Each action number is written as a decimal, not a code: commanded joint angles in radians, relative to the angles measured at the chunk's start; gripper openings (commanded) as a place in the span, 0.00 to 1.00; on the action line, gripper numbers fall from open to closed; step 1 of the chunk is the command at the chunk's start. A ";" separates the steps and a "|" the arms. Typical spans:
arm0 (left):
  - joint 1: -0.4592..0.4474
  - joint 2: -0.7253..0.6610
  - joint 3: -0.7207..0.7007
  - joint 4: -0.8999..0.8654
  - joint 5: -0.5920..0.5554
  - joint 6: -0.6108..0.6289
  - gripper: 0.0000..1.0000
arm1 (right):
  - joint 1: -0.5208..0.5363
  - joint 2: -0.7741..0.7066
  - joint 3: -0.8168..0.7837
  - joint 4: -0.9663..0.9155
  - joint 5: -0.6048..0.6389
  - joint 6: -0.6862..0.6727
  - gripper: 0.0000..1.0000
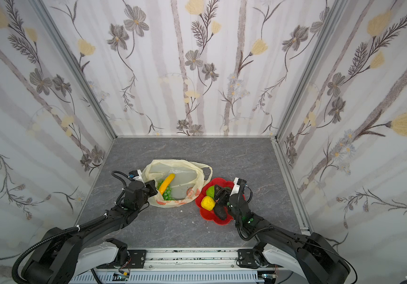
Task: Take fruits out of the plastic bag
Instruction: Place the fruit on the plate, then pick up the fruit from the plastic bag.
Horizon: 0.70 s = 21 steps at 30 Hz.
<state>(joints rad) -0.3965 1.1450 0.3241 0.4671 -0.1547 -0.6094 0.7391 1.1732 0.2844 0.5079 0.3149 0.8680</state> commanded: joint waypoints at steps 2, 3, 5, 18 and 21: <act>0.000 -0.035 -0.015 -0.039 0.048 -0.049 0.00 | 0.052 0.009 0.153 -0.203 0.051 -0.178 0.77; 0.001 -0.040 -0.021 -0.054 0.053 -0.058 0.00 | 0.071 0.029 0.196 -0.227 0.048 -0.213 0.77; 0.001 -0.051 -0.032 -0.083 0.067 -0.075 0.00 | 0.124 0.106 0.323 -0.306 0.036 -0.284 0.76; 0.001 -0.152 -0.122 -0.164 0.129 -0.203 0.00 | 0.340 0.736 0.916 -0.668 -0.067 -0.507 0.69; 0.001 -0.170 -0.139 -0.178 0.113 -0.223 0.00 | 0.354 0.764 0.909 -0.680 -0.074 -0.512 0.68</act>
<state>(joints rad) -0.3965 0.9859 0.1955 0.3149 -0.0299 -0.7914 1.0874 1.9202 1.1881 -0.1177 0.2409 0.3885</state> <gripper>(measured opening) 0.051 0.681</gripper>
